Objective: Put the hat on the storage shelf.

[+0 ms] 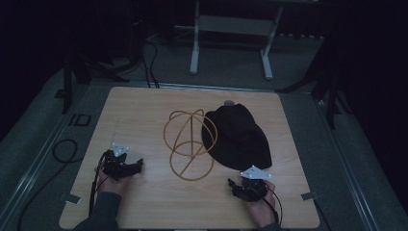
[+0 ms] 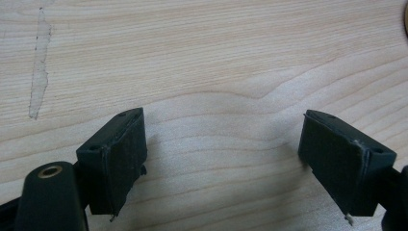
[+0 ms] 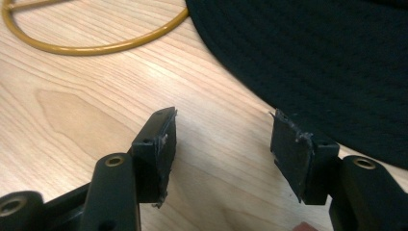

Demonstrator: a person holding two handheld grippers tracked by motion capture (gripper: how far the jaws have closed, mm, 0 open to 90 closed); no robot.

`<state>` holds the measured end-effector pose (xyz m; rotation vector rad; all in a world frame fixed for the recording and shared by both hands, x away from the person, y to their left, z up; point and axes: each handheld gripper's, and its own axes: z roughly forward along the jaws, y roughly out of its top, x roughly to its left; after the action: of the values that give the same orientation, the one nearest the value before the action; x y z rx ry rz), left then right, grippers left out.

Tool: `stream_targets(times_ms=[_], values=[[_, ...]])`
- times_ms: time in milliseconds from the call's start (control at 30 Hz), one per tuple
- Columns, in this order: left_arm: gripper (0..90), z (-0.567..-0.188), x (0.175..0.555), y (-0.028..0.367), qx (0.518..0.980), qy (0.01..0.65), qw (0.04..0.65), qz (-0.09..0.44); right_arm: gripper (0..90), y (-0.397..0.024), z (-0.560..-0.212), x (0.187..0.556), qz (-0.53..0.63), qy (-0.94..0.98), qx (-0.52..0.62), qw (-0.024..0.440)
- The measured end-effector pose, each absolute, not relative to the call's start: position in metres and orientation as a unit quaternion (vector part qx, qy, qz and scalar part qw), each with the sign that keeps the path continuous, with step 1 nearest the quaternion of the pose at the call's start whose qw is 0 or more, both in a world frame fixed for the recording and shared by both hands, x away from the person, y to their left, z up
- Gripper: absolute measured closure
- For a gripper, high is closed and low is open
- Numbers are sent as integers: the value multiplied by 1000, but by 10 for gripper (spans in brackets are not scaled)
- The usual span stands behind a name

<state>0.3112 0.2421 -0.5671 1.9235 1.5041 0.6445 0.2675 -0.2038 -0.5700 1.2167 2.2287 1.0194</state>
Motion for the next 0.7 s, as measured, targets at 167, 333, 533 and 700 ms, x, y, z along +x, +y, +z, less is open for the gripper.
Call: stream_targets(times_ms=[167, 333, 533, 700], values=[[176, -567, 311, 242, 726, 567, 303, 243, 413, -203, -570, 267, 363, 795, 441, 203], [176, -567, 311, 242, 726, 567, 303, 243, 405, -202, -568, 270, 354, 800, 443, 198], [176, -567, 311, 242, 726, 567, 303, 243, 511, -201, -562, 276, 336, 814, 438, 182], [176, -567, 311, 242, 726, 567, 303, 243, 564, -206, -558, 279, 333, 819, 432, 177]])
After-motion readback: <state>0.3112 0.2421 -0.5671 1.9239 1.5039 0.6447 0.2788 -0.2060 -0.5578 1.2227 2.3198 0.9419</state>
